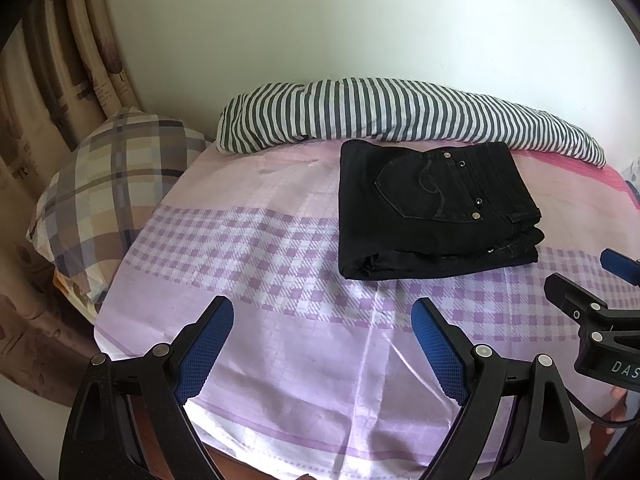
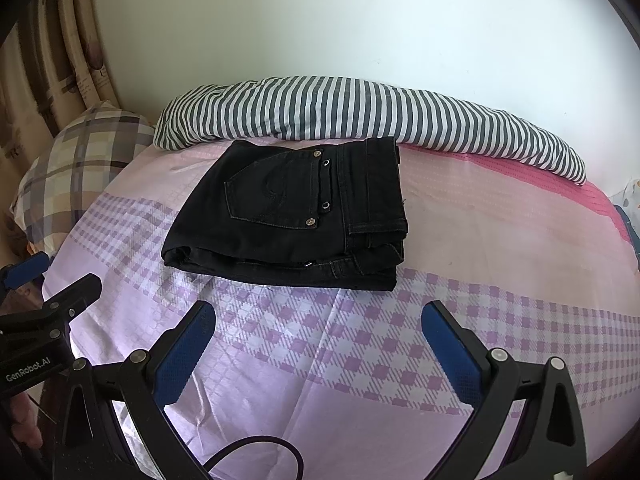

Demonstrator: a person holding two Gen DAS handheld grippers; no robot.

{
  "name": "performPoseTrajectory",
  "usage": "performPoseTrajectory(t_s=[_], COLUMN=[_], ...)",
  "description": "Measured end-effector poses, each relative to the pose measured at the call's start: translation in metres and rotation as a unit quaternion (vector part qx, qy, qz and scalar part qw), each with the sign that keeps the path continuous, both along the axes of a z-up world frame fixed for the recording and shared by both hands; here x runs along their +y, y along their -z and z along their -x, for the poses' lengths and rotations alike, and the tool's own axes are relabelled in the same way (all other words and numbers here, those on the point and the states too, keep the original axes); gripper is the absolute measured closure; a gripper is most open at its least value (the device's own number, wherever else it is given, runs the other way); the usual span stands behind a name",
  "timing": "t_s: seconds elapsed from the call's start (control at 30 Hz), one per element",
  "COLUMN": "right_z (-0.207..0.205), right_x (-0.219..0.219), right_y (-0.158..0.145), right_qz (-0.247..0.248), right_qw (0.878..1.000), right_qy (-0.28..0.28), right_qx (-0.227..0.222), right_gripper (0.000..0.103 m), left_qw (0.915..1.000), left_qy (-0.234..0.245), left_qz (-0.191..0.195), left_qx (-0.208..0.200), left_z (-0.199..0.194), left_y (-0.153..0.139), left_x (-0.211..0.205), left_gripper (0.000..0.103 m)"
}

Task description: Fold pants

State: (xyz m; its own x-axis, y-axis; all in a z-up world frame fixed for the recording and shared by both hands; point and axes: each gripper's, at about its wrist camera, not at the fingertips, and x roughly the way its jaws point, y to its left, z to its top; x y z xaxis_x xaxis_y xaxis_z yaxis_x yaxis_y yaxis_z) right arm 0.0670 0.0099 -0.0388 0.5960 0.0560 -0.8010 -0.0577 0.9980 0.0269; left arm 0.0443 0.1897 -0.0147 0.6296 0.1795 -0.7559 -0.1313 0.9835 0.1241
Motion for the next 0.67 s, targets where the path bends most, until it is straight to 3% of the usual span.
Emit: performPoseTrajectory(t_s=[0.67], right_z=[0.0008], right_x=[-0.0008], right_y=[0.0053], right_qz=[-0.008], right_qw=[1.000], right_qy=[-0.002], right_qx=[0.009], right_gripper=[0.001], left_qw=[0.9998], left_qy=[0.018], left_qz=[0.005], left_qx=[-0.001], left_z=[0.0002], left_y=[0.0005], left_x=[-0.0040], left_gripper=[0.012])
